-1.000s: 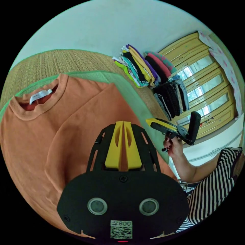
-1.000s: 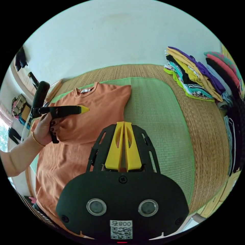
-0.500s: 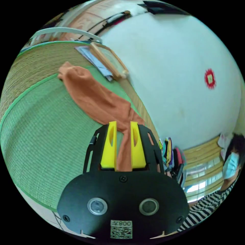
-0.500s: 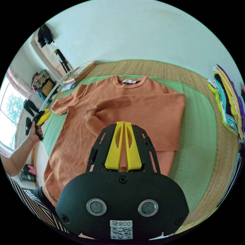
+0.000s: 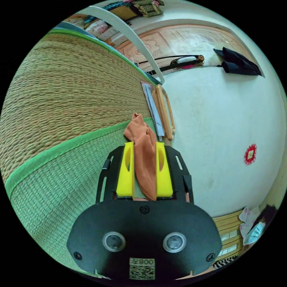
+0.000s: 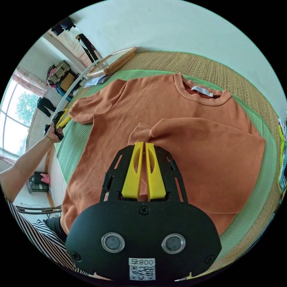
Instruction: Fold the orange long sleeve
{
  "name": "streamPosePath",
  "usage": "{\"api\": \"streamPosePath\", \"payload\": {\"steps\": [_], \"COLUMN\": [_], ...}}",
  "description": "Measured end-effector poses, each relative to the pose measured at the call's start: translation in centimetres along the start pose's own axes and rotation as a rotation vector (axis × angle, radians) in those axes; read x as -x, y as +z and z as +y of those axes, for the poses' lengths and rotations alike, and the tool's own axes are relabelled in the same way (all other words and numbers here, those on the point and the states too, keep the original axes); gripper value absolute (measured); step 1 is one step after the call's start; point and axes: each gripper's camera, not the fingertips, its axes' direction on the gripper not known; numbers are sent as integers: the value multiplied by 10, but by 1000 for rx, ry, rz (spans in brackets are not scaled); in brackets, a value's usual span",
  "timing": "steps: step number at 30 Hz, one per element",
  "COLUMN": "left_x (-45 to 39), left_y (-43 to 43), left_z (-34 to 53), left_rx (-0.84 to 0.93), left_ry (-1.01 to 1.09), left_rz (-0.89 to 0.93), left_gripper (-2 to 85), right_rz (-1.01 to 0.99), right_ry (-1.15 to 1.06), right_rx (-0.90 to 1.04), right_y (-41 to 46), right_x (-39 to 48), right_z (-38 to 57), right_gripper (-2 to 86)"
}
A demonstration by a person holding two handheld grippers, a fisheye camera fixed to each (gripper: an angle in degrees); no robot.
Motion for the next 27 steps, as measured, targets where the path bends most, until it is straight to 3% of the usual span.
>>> {"api": "streamPosePath", "payload": {"steps": [11,17,22,27], "left_x": [26,-22,-88,-141], "left_y": [15,30,68,104], "left_z": [-5,7,47,108], "left_rx": [54,143,315,464], "left_ry": [63,253,453,638], "left_rz": [11,118,207,182], "left_gripper": [41,35,33,32], "right_rz": [-60,-87,-292,-428], "right_ry": [11,66,98,14], "right_rx": [2,-63,-211,-258], "right_y": [6,-13,-43,-48], "right_x": [-38,-71,-101,-100], "right_z": [-8,9,15,-16], "right_gripper": [5,20,58,72]}}
